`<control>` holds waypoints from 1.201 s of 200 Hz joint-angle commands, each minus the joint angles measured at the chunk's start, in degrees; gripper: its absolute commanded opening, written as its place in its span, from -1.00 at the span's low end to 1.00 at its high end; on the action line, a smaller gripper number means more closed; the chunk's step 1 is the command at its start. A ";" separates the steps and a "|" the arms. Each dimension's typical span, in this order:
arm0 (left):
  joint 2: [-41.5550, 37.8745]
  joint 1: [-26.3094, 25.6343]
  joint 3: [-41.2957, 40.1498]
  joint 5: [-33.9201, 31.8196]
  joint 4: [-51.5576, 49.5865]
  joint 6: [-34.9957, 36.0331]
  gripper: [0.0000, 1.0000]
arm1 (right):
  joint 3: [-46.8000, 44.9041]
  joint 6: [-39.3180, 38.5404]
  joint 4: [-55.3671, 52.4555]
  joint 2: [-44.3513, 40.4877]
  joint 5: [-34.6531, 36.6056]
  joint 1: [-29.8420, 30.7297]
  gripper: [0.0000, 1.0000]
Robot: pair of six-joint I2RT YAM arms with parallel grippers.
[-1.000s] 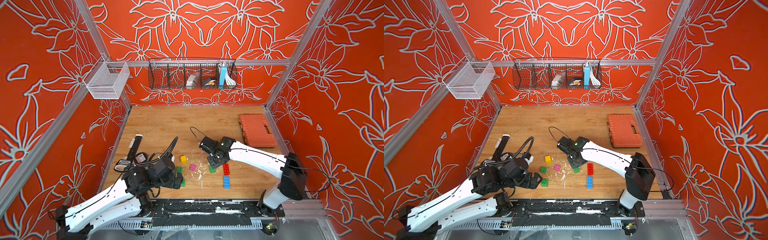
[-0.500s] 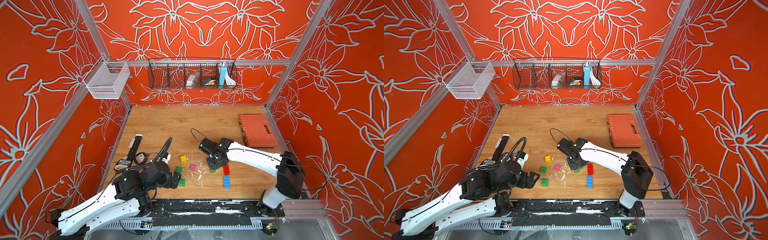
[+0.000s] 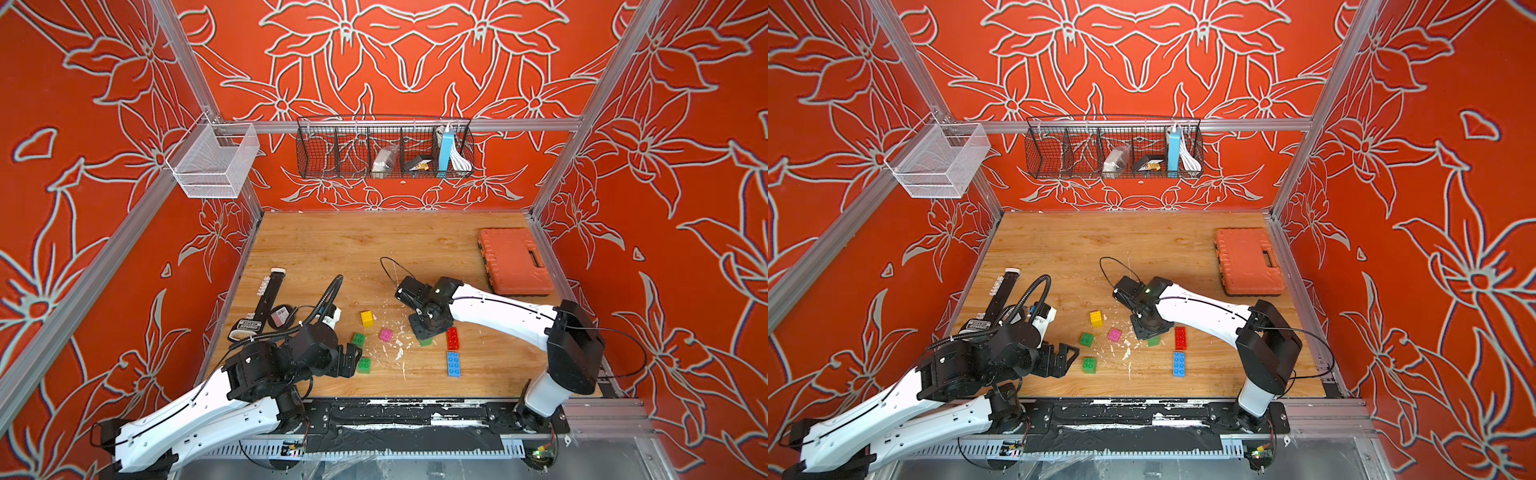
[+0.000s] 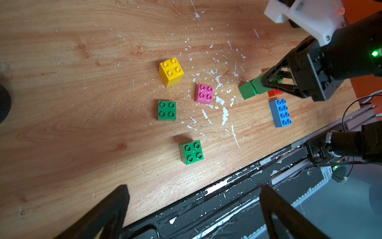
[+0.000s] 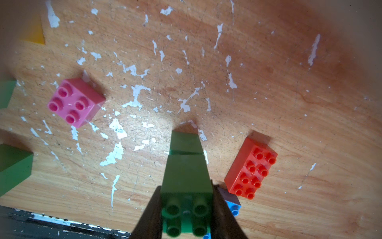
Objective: Assemble the letter r with lego
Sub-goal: Assemble the lego brick with the lego brick.
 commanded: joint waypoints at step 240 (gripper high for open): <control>-0.34 -1.32 -1.29 -0.26 2.09 1.02 0.97 | -8.48 12.59 3.57 3.70 4.60 2.86 -1.00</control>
